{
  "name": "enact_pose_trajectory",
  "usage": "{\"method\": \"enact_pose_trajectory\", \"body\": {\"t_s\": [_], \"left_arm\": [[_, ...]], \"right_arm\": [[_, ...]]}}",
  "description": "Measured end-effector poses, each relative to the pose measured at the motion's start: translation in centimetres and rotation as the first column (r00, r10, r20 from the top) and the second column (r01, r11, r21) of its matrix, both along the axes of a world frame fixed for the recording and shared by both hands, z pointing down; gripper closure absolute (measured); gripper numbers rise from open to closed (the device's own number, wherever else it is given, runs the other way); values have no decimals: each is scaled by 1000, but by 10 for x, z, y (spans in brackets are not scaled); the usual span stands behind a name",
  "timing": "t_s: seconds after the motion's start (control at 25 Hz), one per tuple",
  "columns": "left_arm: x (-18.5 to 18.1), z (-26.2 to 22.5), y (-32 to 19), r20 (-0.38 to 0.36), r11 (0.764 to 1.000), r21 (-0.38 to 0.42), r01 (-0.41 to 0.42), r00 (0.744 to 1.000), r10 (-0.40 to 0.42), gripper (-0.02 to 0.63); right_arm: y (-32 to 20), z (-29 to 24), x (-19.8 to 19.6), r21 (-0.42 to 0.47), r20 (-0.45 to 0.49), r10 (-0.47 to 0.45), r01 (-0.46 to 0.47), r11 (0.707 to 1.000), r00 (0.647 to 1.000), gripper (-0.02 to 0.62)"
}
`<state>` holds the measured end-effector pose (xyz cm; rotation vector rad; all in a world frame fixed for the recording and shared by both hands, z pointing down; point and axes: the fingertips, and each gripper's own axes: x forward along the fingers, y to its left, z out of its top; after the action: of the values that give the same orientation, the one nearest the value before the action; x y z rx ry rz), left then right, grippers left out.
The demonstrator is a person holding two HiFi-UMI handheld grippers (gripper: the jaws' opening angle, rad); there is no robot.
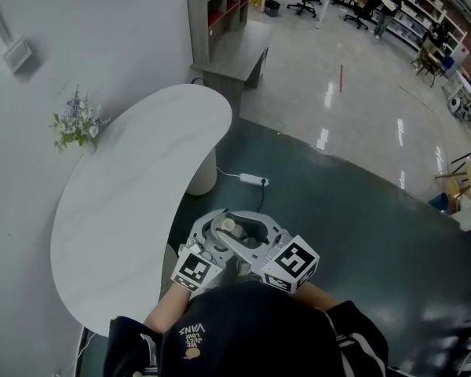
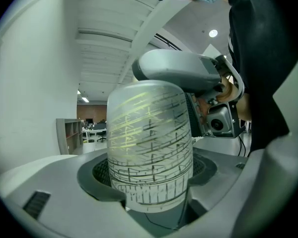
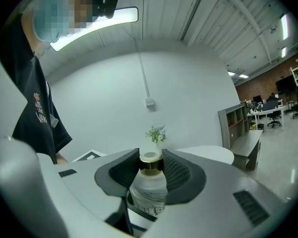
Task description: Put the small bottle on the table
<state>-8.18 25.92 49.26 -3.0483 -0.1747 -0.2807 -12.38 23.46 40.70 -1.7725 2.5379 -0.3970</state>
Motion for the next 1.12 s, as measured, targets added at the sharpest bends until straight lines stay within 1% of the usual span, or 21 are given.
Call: {"method": "enact_pose_trajectory", "body": {"t_s": [0.2,0.4,0.52,0.72,0.96,1.12], "left_arm": [[45,0,-15,-9,999,-4,39,999,-39,239],[74,6,-39,-6,996,-14,87,996,-87,239],[80,10,-57,3,994,-31,107,994,-107,239],[91,16,-97,7,993,-40,115,993,-114,239],[96,9,-157,-3,996,-29,81,997,-81,239],[95,8,-195,-9,997,-27,69,998,-70,239]], "right_arm": [[-13,0,43,0,-6,-67,67,998,998,434],[-36,6,70,-8,-9,-135,135,991,991,434],[-54,9,76,-17,0,-158,158,987,987,434],[-95,15,87,-21,5,-168,168,985,986,434],[-155,9,92,-10,-1,-133,133,991,991,436],[-193,8,90,-5,-12,-129,129,992,992,436]]}}
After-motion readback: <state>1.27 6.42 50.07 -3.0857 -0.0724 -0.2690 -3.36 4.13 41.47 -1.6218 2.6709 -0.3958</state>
